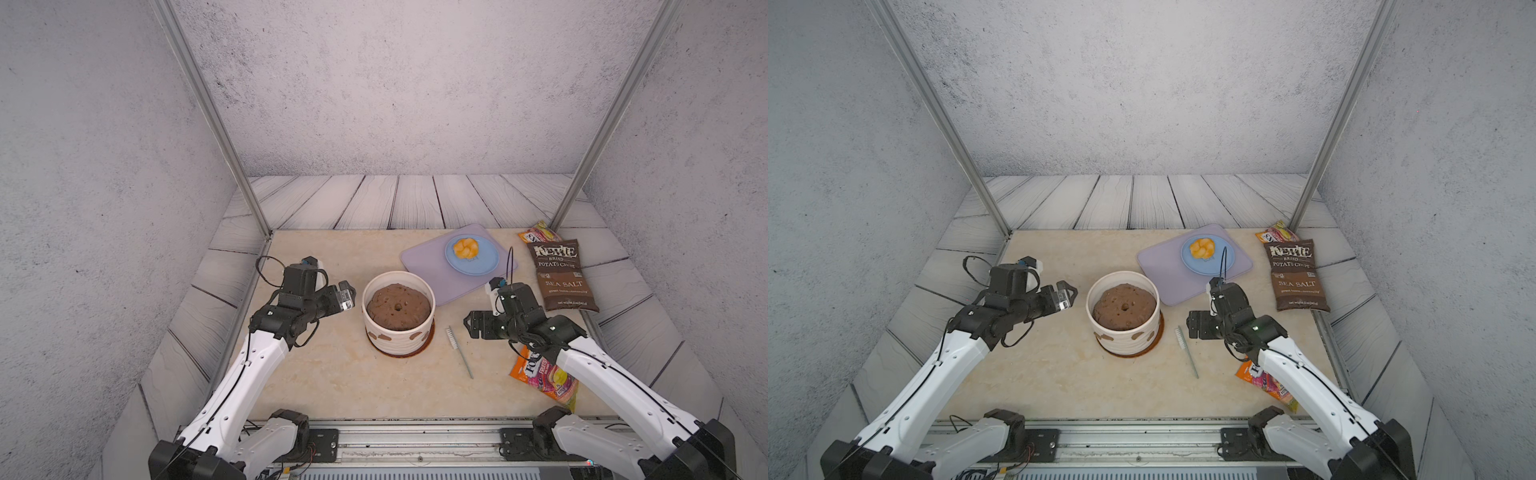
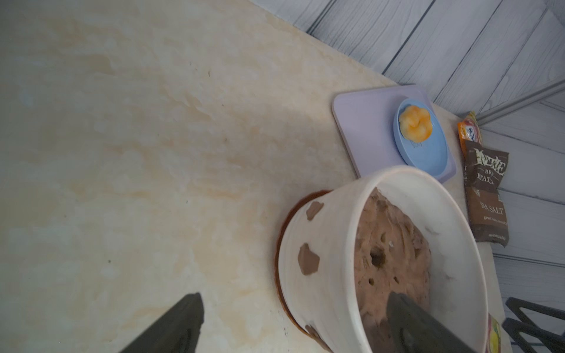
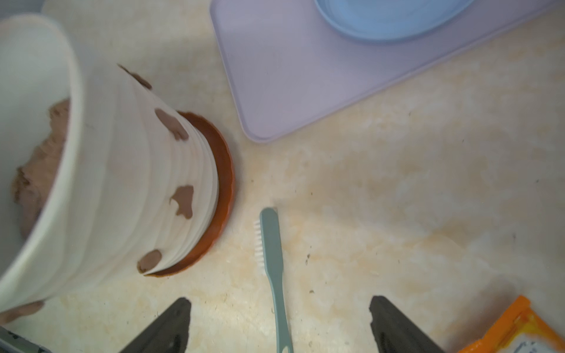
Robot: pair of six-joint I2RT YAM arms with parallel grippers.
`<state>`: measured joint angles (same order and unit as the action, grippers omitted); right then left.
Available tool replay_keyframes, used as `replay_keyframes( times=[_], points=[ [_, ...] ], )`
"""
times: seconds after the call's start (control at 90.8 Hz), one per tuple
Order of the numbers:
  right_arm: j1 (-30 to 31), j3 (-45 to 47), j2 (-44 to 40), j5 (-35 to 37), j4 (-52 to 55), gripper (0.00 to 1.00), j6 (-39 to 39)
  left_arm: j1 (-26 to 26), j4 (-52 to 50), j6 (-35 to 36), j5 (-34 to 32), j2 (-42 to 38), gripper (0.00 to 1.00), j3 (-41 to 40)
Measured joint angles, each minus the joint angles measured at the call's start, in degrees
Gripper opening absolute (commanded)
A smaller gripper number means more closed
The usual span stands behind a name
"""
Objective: Scrub the dried mud off the ceramic pot
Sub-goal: Pick up the brush from the center of the board.
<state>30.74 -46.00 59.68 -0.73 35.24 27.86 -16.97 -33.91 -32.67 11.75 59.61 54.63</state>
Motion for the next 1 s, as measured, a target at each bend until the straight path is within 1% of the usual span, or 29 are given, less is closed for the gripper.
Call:
replay_keyframes(
  times=[0.165, 0.352, 0.44, 0.727, 0.837, 1.002],
  points=[
    [7.19, 1.53, 3.91, 3.06, 2.05, 0.80, 3.45, -4.00, -6.95, -2.51, 0.52, -1.66, 0.98, 1.64],
    [11.15, 2.47, 11.98, 6.78, 0.68, 0.68, 5.38, -7.78, -10.32, -4.81, 0.70, -2.60, 0.98, 3.98],
    [11.74, 2.49, 15.47, 7.98, -0.52, 0.63, 5.95, -8.85, -11.32, -5.68, 0.92, -2.58, 0.98, 4.09],
    [11.85, 2.54, 23.85, 10.03, -6.29, 0.41, 7.19, -10.19, -12.09, -6.45, 1.66, -0.66, 0.99, 6.29],
    [11.85, 3.06, 25.07, 10.43, -7.72, 0.32, 7.54, -10.56, -11.93, -6.40, 1.86, 0.02, 1.00, 6.88],
    [11.85, 3.45, 26.27, 10.97, -9.22, 0.24, 7.96, -10.71, -11.74, -6.40, 2.27, 0.83, 1.00, 6.93]
  ],
)
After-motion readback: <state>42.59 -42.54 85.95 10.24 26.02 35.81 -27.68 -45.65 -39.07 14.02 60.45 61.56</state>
